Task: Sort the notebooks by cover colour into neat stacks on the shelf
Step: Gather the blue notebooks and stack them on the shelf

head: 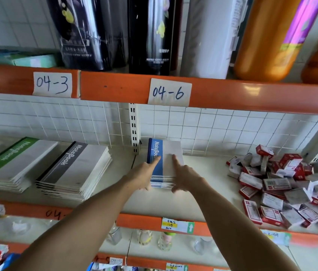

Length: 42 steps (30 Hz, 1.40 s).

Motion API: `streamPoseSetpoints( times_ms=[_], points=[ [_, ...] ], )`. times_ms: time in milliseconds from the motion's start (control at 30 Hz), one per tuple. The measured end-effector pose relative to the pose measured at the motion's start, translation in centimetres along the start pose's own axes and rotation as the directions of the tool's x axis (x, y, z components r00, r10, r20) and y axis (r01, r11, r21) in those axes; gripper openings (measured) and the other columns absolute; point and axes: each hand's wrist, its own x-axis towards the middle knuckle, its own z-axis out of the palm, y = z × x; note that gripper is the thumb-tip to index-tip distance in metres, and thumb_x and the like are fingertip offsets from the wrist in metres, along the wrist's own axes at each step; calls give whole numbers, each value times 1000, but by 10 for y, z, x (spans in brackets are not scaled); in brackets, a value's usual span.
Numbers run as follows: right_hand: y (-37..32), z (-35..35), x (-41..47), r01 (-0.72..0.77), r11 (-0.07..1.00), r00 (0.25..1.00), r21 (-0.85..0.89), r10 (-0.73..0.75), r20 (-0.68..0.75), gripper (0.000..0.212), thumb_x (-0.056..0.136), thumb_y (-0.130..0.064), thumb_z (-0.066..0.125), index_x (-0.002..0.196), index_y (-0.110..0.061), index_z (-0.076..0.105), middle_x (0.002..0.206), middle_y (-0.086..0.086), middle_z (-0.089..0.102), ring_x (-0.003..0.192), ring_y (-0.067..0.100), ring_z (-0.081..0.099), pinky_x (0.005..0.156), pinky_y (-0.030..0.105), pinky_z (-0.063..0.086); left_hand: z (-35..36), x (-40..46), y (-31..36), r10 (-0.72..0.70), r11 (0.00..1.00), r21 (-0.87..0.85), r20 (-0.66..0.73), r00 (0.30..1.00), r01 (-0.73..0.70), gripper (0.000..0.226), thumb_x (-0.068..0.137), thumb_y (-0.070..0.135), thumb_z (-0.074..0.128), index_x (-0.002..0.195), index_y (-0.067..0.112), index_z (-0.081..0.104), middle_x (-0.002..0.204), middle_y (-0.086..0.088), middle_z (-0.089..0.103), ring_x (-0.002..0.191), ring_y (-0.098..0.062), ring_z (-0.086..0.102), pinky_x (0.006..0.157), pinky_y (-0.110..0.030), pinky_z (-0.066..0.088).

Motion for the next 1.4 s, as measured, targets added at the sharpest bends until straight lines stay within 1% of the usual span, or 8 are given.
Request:
streamPoseSetpoints(
  times_ms=[100,433,533,633,833,967,1167,1400],
  points=[
    [4,-2,5,0,1000,1000,0,0,0,137,70,-30,88,155,-21,-18,124,22,59,114,39,59,91,43,49,-3,3,4,14,999,42,-15,1000,-13,101,90,-7,55,154,40,-7,96,-13,62,65,-26,68,61,-38,55],
    [1,-4,10,-62,996,998,-57,62,-5,134,69,-31,88,156,-23,-14,132,21,54,121,38,55,97,45,46,-6,9,8,0,991,136,-11,1000,2,116,82,6,76,156,37,-8,91,-9,64,72,-24,61,65,-36,51],
    [-8,-4,3,-119,981,993,-153,116,-25,133,68,-39,88,155,-27,-12,142,24,40,127,39,48,100,48,44,-6,5,11,-32,953,299,-35,999,41,122,76,28,85,156,37,-7,122,-12,56,99,-29,61,80,-37,46],
    [-16,0,-5,-90,955,994,-284,70,-81,129,68,-48,85,156,-25,-7,149,27,26,134,41,37,105,48,37,-7,1,10,-82,905,410,-103,991,117,134,66,44,88,155,36,-12,153,-18,21,116,-36,56,93,-44,49],
    [-14,-1,-14,-67,934,990,-350,19,-138,134,62,-64,81,156,-13,1,158,30,-14,146,49,-12,120,56,6,-10,-10,3,94,885,464,-92,991,-40,133,64,56,85,158,11,1,165,-12,-3,151,-33,4,121,-47,14],
    [-18,-4,-9,97,915,979,-393,-158,-126,124,66,-56,83,155,-7,13,165,11,7,152,24,3,124,44,6,-12,-7,11,239,815,567,-140,961,-120,113,74,47,81,156,4,16,164,-13,13,150,-28,13,122,-40,14],
    [-27,0,4,109,929,970,-354,-178,-168,111,65,-27,91,150,-1,24,154,14,34,142,26,34,114,35,33,-4,3,15,223,842,528,-161,961,-107,70,89,21,69,147,1,35,153,-16,35,142,-29,32,112,-40,34],
    [-17,-6,14,107,940,976,-323,-161,-146,105,67,-30,89,149,-7,28,152,8,37,138,24,40,108,36,39,-4,24,22,163,828,555,-102,981,-80,86,77,26,83,146,1,39,148,-16,43,138,-30,39,113,-41,36]
  ],
)
